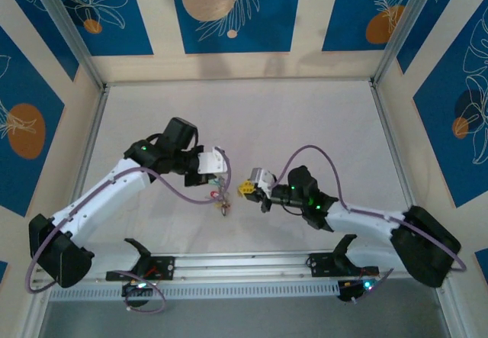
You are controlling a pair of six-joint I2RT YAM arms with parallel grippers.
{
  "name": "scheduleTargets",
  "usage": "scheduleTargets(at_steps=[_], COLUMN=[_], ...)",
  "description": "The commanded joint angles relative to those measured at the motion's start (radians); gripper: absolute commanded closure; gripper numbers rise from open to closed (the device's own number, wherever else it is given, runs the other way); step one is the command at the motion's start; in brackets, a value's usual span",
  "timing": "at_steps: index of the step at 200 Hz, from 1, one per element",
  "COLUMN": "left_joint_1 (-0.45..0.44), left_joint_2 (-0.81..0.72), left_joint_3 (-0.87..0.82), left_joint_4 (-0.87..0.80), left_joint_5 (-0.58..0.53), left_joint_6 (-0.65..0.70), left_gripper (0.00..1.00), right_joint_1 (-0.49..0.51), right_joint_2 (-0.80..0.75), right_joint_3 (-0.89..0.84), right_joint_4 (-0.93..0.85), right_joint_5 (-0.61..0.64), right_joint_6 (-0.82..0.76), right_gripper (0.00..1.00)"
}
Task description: Put the keys on the keyring
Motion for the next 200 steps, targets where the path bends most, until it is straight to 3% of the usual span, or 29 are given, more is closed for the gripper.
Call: scheduleTargets(at_steps=[1, 51, 88, 131, 151, 166, 200], left_joint_1=[-0.047, -0.094, -0.105, -0.108, -0.109, -0.109, -0.109], left_joint_2=[0.015, 0.021, 0.016, 0.032, 0.048, 0.054, 0.042], left_joint_3=[-0.025, -0.072, -0.098, -0.112, -0.113, -0.1, -0.116], left_joint_4=[0.04, 0.107, 0.125, 0.153, 0.157, 0.16, 0.176], left_joint_5=[0.143, 0.172, 0.163, 0.17, 0.169, 0.149, 0.102], left_joint_6=[0.017, 0.025, 0.021, -0.001, -0.005, -0.039, -0.059], left_gripper=[1.0, 1.0, 1.0, 1.0, 1.0, 1.0, 1.0], right_joint_1=[-0.011, -0.015, -0.018, -0.018, -0.02, -0.043, -0.161], right_joint_2=[-0.099, -0.183, -0.189, -0.226, -0.208, -0.193, -0.176], right_joint_3=[-0.039, -0.061, -0.052, -0.06, -0.034, -0.017, -0.036], right_joint_4=[-0.1, -0.172, -0.239, -0.245, -0.303, -0.345, -0.359], right_joint_5=[0.008, -0.028, 0.031, -0.047, 0.024, 0.134, 0.167], right_joint_6=[-0.082, -0.114, -0.131, -0.149, -0.14, -0.047, 0.366], right_gripper=[1.0, 1.0, 1.0, 1.0, 1.0, 1.0, 1.0])
